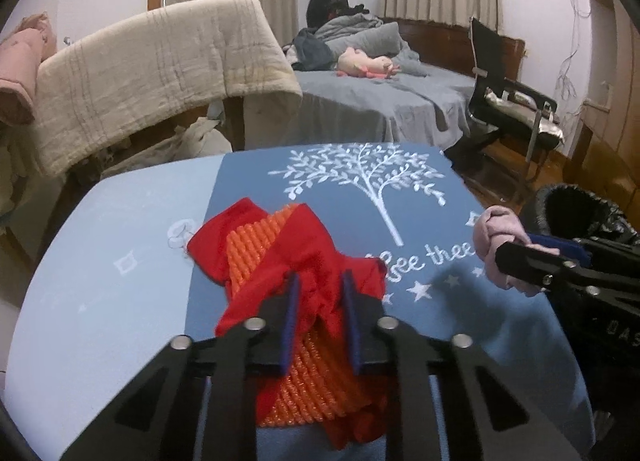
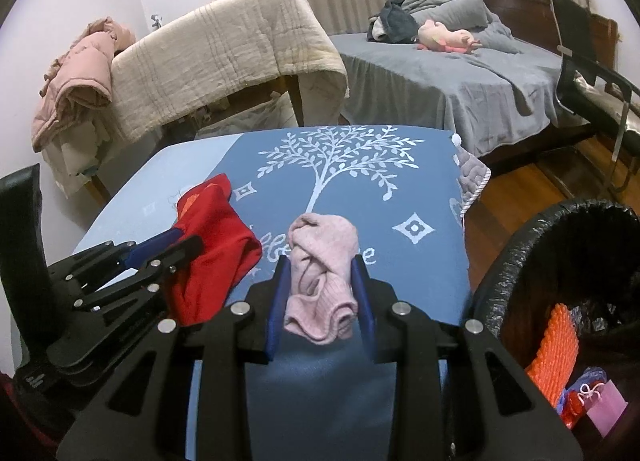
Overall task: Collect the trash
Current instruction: 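Grasp the red glove with the left gripper while the right gripper holds the sock, then carry the glove and sock over the bin and open both grippers, then move both grippers back toward the remaining orange mesh and red cloth, then grasp the orange mesh strip with the left gripper and lift it, then grasp the red cloth with the right gripper while the left gripper holds the mesh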
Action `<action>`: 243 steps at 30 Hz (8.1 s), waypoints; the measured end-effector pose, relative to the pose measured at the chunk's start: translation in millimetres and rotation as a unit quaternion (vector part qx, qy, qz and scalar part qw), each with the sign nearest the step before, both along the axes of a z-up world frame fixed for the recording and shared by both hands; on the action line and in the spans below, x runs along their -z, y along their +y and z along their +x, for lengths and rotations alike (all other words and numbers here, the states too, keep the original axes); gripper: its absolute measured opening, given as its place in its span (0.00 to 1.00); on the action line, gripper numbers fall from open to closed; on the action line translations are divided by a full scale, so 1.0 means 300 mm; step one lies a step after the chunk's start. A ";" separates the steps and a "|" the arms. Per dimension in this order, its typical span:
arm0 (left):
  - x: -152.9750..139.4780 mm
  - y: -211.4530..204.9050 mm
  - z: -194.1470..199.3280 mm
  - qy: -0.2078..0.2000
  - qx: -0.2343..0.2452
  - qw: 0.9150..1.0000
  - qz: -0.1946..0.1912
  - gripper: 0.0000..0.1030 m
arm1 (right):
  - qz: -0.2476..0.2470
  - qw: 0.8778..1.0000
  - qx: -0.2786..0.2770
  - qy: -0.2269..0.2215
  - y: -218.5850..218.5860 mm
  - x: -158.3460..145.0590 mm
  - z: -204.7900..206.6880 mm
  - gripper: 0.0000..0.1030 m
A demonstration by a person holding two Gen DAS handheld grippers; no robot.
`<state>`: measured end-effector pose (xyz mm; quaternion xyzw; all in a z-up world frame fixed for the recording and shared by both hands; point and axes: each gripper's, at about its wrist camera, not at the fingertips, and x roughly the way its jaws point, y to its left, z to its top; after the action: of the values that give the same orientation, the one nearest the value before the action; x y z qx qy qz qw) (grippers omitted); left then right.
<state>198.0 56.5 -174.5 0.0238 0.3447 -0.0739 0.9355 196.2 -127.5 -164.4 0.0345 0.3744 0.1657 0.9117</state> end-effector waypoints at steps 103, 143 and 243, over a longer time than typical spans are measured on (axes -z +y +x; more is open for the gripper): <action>-0.307 -0.822 -0.203 -0.058 0.218 0.970 -0.085 0.68 | -0.040 0.959 0.266 -0.092 -0.873 -0.218 -0.473 0.90; -0.141 0.067 -0.152 -0.044 -0.068 0.997 -0.005 0.87 | -0.022 0.992 0.081 -0.092 -0.140 -0.167 -0.172 0.94; -0.056 0.511 -0.140 0.000 -0.157 0.987 -0.022 0.11 | -0.055 0.994 -0.088 0.030 0.496 0.084 0.100 0.11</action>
<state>156.0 209.7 -157.6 -0.0506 0.3423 0.0660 0.9359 226.3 21.3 -189.6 -0.0432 0.4120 0.2231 0.8824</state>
